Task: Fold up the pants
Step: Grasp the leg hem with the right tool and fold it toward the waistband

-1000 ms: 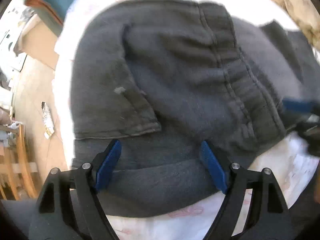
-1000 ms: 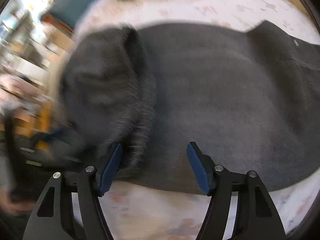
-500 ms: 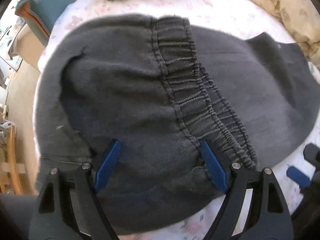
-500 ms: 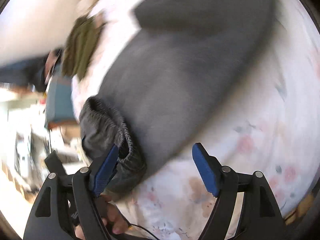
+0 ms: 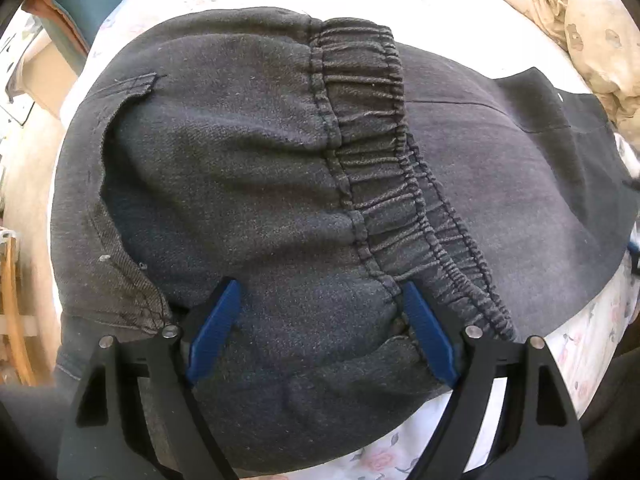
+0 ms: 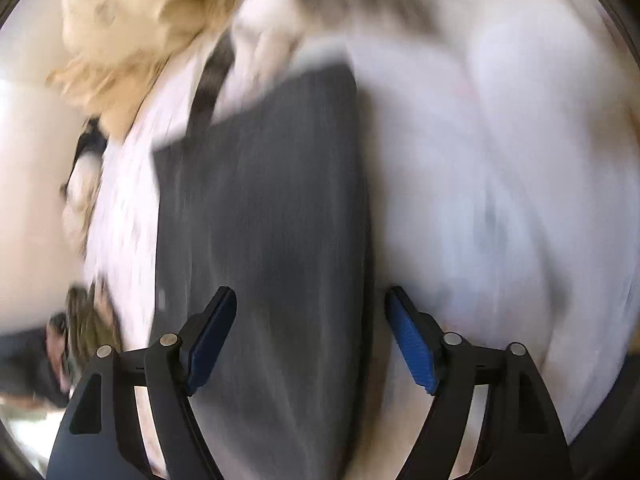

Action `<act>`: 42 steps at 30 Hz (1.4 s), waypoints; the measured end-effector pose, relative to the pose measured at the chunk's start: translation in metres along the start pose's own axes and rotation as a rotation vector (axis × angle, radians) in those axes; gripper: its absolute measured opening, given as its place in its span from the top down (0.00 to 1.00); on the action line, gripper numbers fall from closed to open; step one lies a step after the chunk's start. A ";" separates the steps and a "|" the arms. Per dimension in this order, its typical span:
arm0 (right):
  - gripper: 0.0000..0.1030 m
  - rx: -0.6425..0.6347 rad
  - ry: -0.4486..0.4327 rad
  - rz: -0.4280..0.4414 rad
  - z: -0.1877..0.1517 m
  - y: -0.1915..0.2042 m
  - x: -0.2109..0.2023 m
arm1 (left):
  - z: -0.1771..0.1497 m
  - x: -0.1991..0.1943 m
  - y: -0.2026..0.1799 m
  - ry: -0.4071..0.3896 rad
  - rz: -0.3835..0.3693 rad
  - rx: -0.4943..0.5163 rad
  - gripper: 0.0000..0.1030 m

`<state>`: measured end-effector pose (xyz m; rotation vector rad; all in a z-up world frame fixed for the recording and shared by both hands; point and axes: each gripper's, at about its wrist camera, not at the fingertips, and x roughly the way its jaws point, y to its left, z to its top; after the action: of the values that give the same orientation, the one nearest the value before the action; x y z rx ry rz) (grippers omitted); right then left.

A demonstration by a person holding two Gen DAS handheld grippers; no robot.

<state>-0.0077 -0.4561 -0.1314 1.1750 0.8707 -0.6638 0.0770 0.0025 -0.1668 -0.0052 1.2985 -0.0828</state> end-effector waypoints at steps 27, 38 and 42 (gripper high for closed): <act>0.95 -0.670 -0.347 0.024 -0.035 0.106 -0.088 | -0.009 -0.076 0.050 -0.098 -0.031 -0.176 0.22; 0.95 -1.307 -0.153 0.467 -0.260 0.182 -0.120 | 0.000 -0.143 0.130 -0.252 0.014 -0.260 0.14; 0.95 -1.493 -0.004 0.489 -0.356 0.153 -0.091 | -0.009 -0.105 0.131 -0.111 -0.118 -0.357 0.14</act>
<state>-0.0104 -0.0716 -0.0283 -0.0196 0.7395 0.4203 0.0481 0.1403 -0.0748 -0.3868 1.1874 0.0491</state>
